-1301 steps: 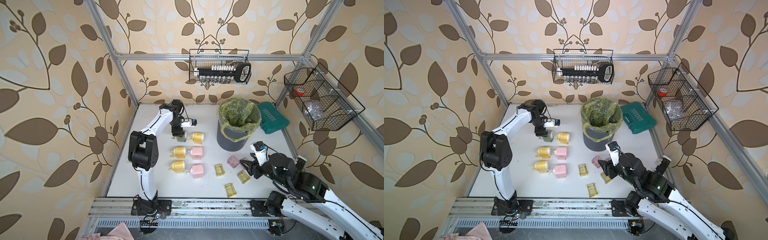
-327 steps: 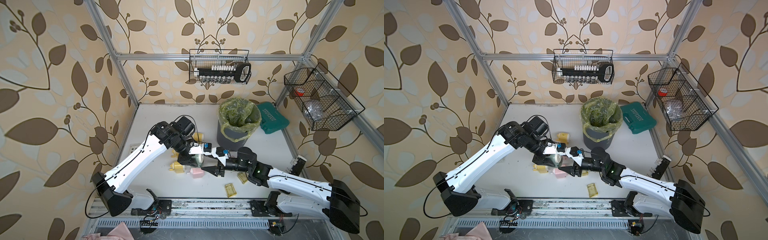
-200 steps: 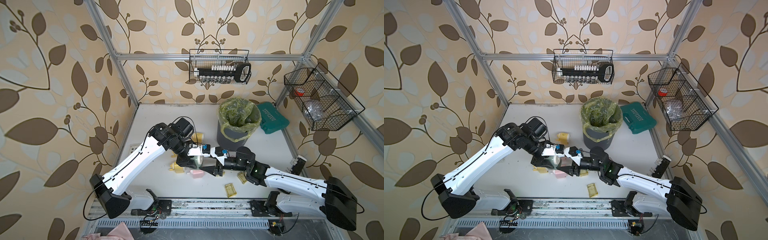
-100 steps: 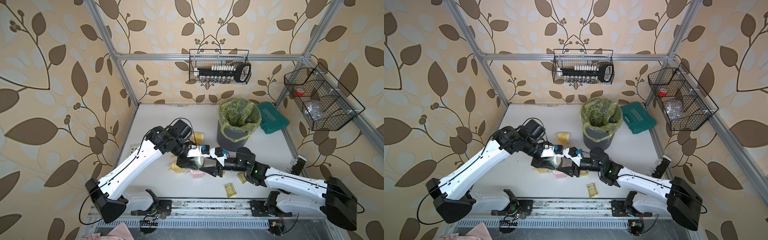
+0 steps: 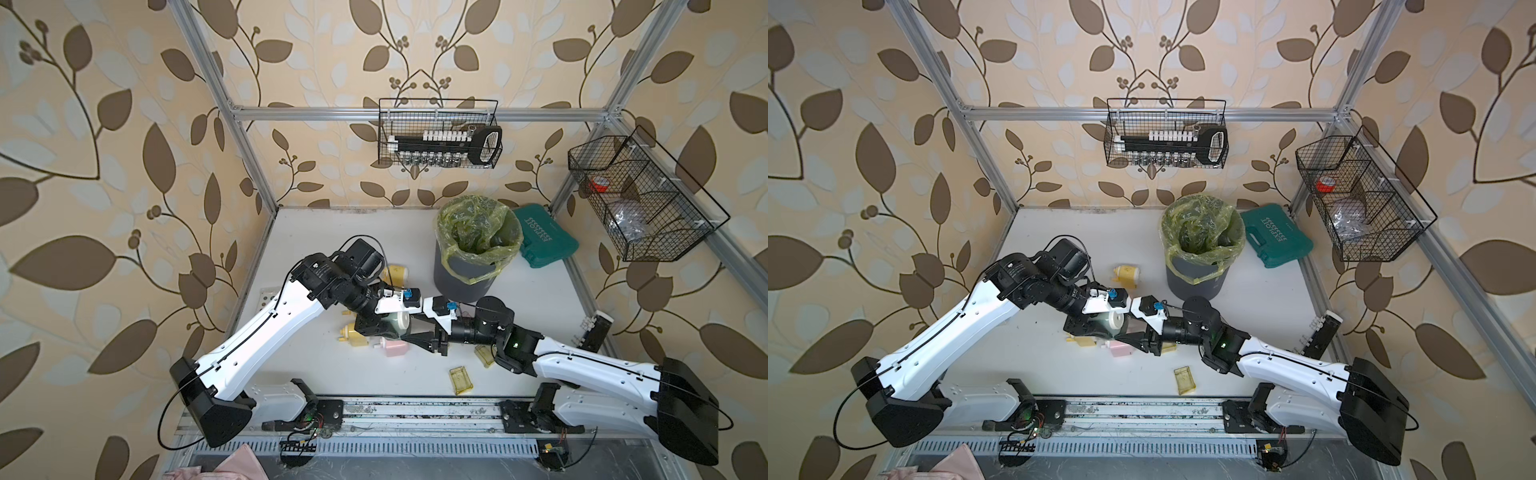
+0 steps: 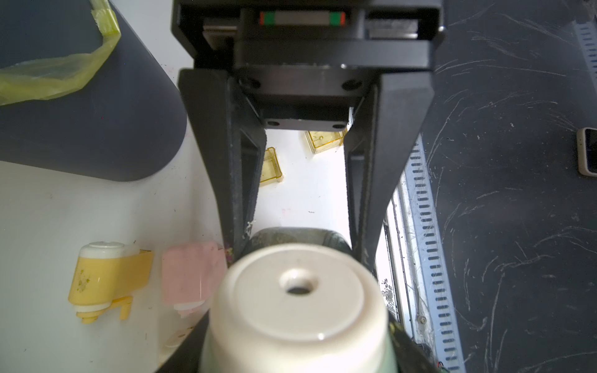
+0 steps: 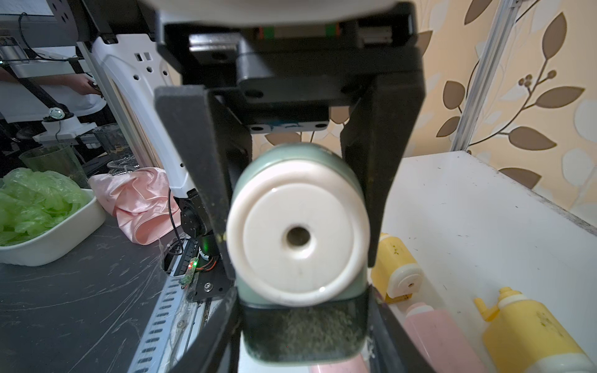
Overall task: Take out the pencil sharpener tray and clean the shavings
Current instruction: Open the container of the pencil sharpener.
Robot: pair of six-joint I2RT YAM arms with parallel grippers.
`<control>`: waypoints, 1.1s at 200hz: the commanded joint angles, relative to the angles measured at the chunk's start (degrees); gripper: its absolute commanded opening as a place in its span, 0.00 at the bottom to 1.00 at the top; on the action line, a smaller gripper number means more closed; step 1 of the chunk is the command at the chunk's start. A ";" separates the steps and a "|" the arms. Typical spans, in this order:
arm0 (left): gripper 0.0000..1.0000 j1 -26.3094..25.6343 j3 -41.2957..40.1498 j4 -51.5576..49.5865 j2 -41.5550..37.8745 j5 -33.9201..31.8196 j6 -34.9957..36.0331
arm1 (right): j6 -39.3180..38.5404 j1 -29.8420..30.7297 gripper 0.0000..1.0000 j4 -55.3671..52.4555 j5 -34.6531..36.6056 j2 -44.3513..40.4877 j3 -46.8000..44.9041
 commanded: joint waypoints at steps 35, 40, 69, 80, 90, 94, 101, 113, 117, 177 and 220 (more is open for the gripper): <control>0.00 -0.81 -0.74 -2.82 -0.53 2.48 0.74 | 3.38 -0.43 0.00 -4.09 4.35 -0.39 0.95; 0.00 -0.88 -0.80 -2.96 -0.43 2.16 0.75 | 3.70 -0.60 0.00 -4.38 4.31 -0.38 1.16; 0.00 -1.49 -1.62 -3.45 0.09 0.95 1.01 | 4.42 -1.15 0.00 -4.70 4.28 -0.66 1.23; 0.00 -1.59 -1.85 -3.45 0.11 0.76 0.99 | 4.98 -1.71 0.00 -4.70 3.55 -0.75 1.28; 0.00 -1.72 -1.87 -3.45 0.11 0.63 1.10 | 5.41 -2.40 0.00 -4.63 2.27 -0.82 1.28; 0.00 -1.75 -1.92 -3.38 0.03 0.59 1.12 | 5.44 -2.57 0.00 -4.69 1.83 -0.77 1.28; 0.00 -1.76 -1.95 -3.36 0.02 0.42 1.17 | 5.46 -2.87 0.00 -4.84 1.24 -0.90 1.28; 0.00 -1.86 -2.04 -3.45 0.02 0.20 1.28 | 5.21 -3.22 0.00 -5.13 0.37 -1.12 1.20; 0.00 -1.85 -2.05 -3.45 0.10 0.11 1.29 | 5.24 -3.40 0.00 -5.06 0.18 -1.20 1.19; 0.00 -2.93 -2.52 -5.12 0.94 -1.62 1.32 | 4.06 -4.04 0.00 -7.25 -1.06 -1.84 1.72; 0.00 -2.95 -2.50 -4.25 0.11 -1.44 1.10 | 2.81 -3.94 0.00 -6.80 1.90 -3.42 0.26</control>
